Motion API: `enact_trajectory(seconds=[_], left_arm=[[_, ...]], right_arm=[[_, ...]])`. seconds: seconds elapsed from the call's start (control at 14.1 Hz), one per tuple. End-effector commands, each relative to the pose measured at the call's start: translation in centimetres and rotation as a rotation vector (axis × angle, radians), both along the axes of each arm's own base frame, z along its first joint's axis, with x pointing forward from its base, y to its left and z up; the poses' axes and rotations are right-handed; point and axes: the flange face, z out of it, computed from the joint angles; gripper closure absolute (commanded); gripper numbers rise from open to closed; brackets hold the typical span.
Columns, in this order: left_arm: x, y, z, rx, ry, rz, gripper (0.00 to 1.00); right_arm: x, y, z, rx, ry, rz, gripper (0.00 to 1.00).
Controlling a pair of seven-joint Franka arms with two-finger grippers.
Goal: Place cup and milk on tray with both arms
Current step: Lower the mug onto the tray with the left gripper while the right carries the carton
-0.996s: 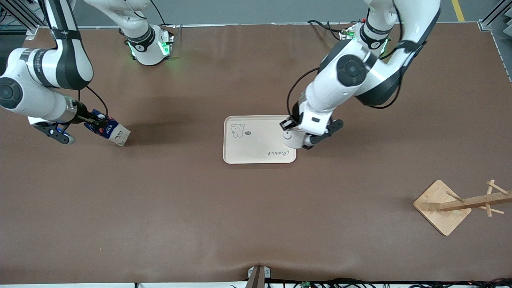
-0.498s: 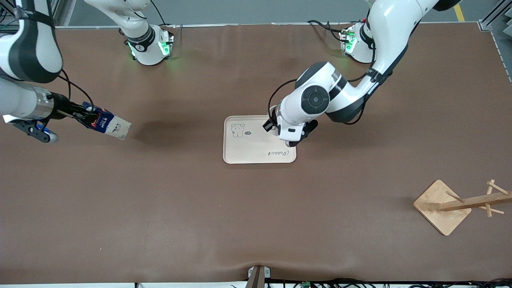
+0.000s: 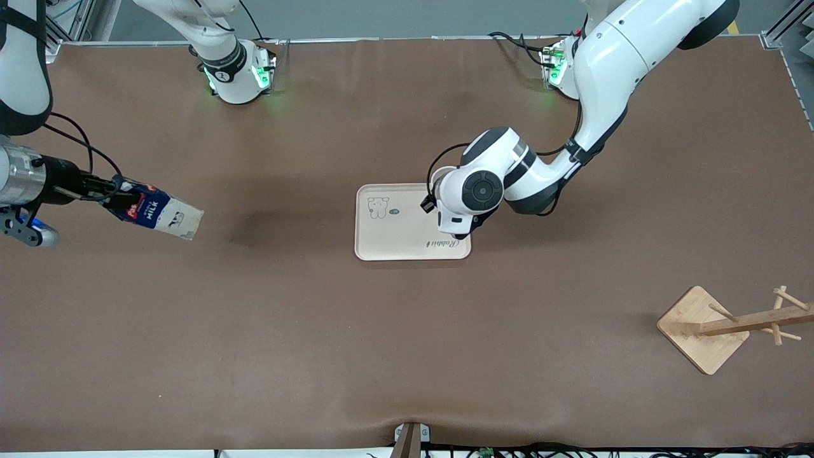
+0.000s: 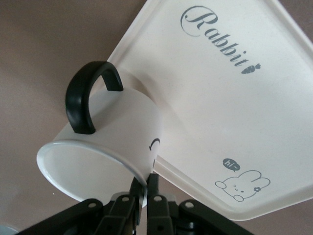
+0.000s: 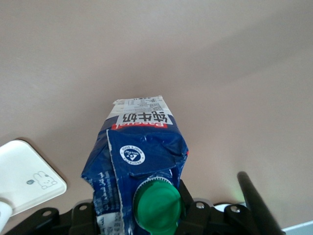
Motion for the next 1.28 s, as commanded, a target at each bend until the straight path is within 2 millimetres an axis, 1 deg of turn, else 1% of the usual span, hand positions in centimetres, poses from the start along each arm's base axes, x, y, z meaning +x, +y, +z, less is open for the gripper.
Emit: enact_trajectory(seconds=[0.0, 0.07, 0.14, 0.36, 0.43, 0.5, 0.57, 0.64, 0.71, 0.78, 0.85, 0.92, 1.0, 1.07, 1.14, 1.21], left_arm=[[0.2, -0.6, -0.9, 0.015, 0.000, -0.016, 1.00], [0.4, -0.4, -1.3, 0.024, -0.002, -0.012, 1.00], [0.0, -0.8, -1.7, 0.026, 0.000, -0.020, 1.00], [-0.3, -1.3, -2.5, 0.013, -0.002, -0.019, 1.00], [-0.1, -1.2, -2.7, 0.015, 0.000, -0.016, 1.00], [0.4, -0.8, -2.7, 0.016, -0.004, -0.005, 1.00], [1.0, -0.7, -2.4, 0.012, -0.012, 0.004, 1.00], [1.4, -0.8, -2.3, 0.006, -0.016, 0.009, 0.92], [1.7, -1.0, -1.9, 0.000, -0.023, 0.012, 0.85], [2.1, -1.1, -1.2, -0.005, -0.036, 0.019, 0.64], [2.5, -1.1, -0.7, -0.007, -0.043, 0.028, 0.16], [2.6, -1.1, -0.2, -0.007, -0.051, 0.029, 0.00], [2.9, -1.0, 0.6, -0.007, -0.060, 0.033, 0.00], [3.6, -0.5, 2.1, -0.007, -0.079, 0.042, 0.00], [4.2, -0.1, 3.8, -0.003, -0.093, 0.042, 0.00], [5.0, 0.2, 6.3, -0.002, -0.113, 0.043, 0.00]], right_arm=[[1.9, 2.0, 2.5, 0.011, -0.047, 0.026, 1.00], [2.6, 2.2, 3.0, 0.020, -0.057, -0.005, 1.00], [3.1, 2.8, 4.3, 0.044, -0.082, -0.031, 1.00], [3.5, 4.7, 5.2, 0.101, -0.109, -0.013, 1.00], [3.7, 5.7, 4.6, 0.104, -0.098, 0.007, 1.00], [3.8, 6.6, 4.2, 0.104, -0.089, 0.016, 1.00], [3.8, 7.4, 4.5, 0.105, -0.096, 0.030, 1.00], [3.8, 8.5, 4.8, 0.104, -0.100, 0.048, 1.00], [3.7, 9.1, 4.6, 0.105, -0.092, 0.056, 1.00], [3.6, 9.8, 4.6, 0.103, -0.088, 0.071, 1.00], [3.4, 11.1, 4.5, 0.100, -0.085, 0.094, 1.00], [3.3, 12.1, 4.5, 0.100, -0.085, 0.113, 1.00], [3.2, 13.1, 4.4, 0.102, -0.083, 0.128, 1.00], [2.9, 14.9, 4.5, 0.105, -0.083, 0.155, 1.00], [2.5, 16.9, 4.4, 0.103, -0.079, 0.186, 1.00], [2.1, 19.0, 4.4, 0.101, -0.083, 0.209, 1.00]])
